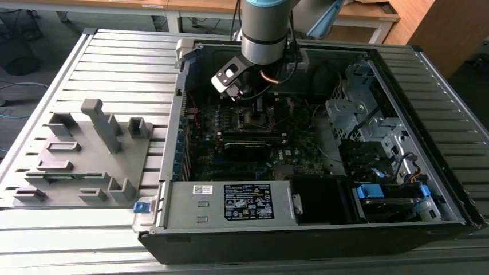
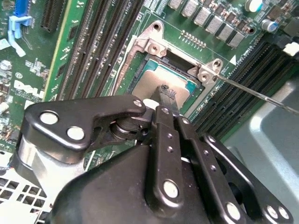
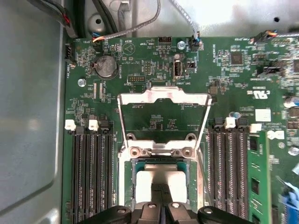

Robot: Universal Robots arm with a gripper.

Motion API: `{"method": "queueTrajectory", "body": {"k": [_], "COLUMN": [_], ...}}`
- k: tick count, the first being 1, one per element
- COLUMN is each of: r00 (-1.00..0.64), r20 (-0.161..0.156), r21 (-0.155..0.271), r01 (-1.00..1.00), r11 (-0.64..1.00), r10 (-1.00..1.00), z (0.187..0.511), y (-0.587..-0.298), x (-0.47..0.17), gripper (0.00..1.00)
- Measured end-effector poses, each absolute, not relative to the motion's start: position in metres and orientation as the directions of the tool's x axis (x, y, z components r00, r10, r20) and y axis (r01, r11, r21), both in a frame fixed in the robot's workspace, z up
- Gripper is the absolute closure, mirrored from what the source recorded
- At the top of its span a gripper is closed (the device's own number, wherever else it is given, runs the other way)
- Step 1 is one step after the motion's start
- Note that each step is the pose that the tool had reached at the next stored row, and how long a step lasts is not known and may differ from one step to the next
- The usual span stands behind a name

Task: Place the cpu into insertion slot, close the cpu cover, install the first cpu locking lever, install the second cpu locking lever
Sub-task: 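Place the cpu into insertion slot, then close the cpu cover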

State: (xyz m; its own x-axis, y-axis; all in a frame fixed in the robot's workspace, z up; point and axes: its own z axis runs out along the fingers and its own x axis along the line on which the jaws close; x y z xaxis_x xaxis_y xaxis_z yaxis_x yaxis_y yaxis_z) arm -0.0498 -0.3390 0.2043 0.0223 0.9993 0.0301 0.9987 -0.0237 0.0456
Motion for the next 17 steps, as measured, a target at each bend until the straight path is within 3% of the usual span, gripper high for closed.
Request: {"method": "queueTrajectory", "body": {"k": [17], "r00": [0.022], "r20": [0.03], "r21": [0.045], "r01": [0.999], "r11": [-0.024], "r10": [0.999], "z": [0.221], "y": [-0.339], "x": [-0.05], "gripper": [0.89]}}
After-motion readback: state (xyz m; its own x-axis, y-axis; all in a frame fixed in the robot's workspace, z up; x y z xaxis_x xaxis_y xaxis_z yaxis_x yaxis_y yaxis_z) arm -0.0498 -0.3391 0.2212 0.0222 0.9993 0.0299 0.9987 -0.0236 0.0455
